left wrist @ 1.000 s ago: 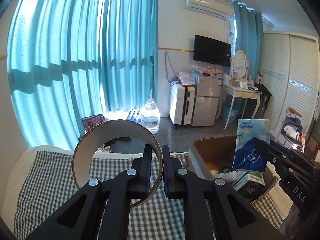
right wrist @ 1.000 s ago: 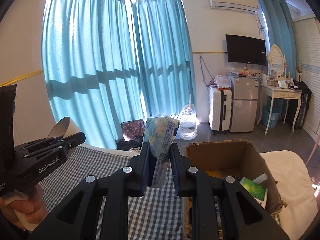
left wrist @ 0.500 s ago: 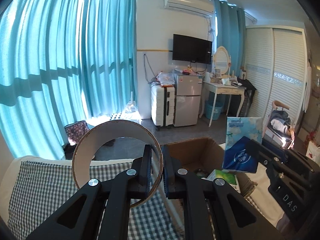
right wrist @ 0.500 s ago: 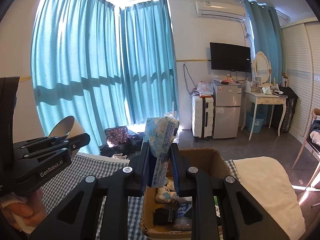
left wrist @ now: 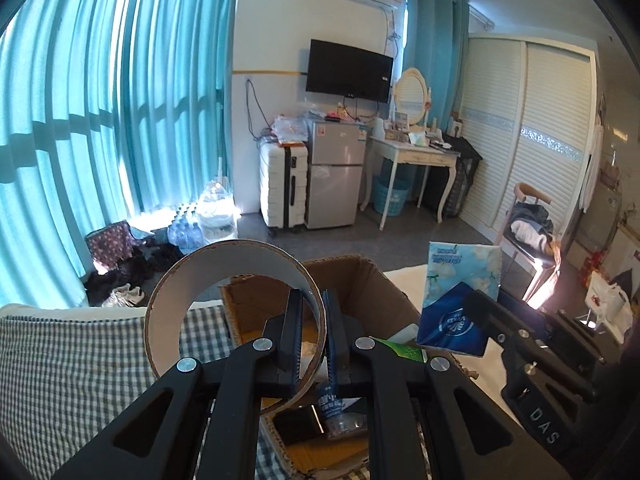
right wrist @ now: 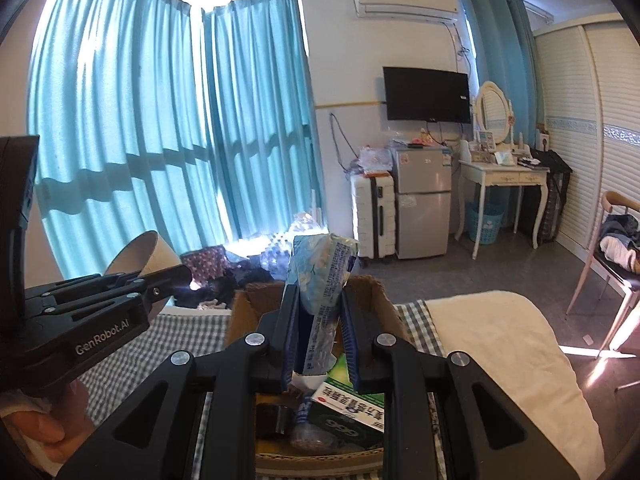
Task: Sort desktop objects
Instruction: 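Lift and carry the tape roll and tissue pack toward the cardboard box, then lower both held items into the box and open both grippers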
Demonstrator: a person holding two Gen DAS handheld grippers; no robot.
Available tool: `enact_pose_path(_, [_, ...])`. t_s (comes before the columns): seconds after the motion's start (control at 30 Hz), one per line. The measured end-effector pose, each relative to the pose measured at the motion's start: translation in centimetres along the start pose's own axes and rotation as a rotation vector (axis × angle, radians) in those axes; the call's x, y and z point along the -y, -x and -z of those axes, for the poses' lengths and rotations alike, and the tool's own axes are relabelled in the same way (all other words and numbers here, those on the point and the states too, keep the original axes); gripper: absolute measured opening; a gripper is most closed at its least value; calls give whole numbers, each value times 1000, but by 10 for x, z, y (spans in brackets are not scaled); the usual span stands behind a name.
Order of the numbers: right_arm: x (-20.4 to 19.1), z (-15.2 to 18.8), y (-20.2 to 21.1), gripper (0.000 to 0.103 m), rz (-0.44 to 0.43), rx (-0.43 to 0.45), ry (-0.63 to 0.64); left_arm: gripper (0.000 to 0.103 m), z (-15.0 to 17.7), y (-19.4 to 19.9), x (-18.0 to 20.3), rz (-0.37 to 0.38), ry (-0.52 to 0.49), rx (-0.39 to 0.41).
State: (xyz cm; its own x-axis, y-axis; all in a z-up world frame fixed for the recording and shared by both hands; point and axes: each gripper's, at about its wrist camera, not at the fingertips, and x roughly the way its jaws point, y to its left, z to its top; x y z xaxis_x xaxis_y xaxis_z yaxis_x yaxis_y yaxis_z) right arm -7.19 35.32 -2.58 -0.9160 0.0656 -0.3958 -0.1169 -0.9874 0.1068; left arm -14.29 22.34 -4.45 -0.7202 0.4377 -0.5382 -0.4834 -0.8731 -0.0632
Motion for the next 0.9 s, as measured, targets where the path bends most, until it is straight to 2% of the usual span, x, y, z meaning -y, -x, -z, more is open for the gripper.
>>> enact_pose_path(0.3, [19,20,-45,20,5,-97,-26,10,10,-58,0,27,26,-111])
enact_pose_path(0.5, [26,30,-78,20,19,-159,-20,10,12,-95,3,57,0,-176])
enact_pose_path(0.73, [39,40,-124,20,17,-257,-56,10,21,-144,-2,102,-14,-282])
enact_pose_path(0.9, [39,44,-143,21,7,-282,-72,10,29,-173,-6,128,2,-365])
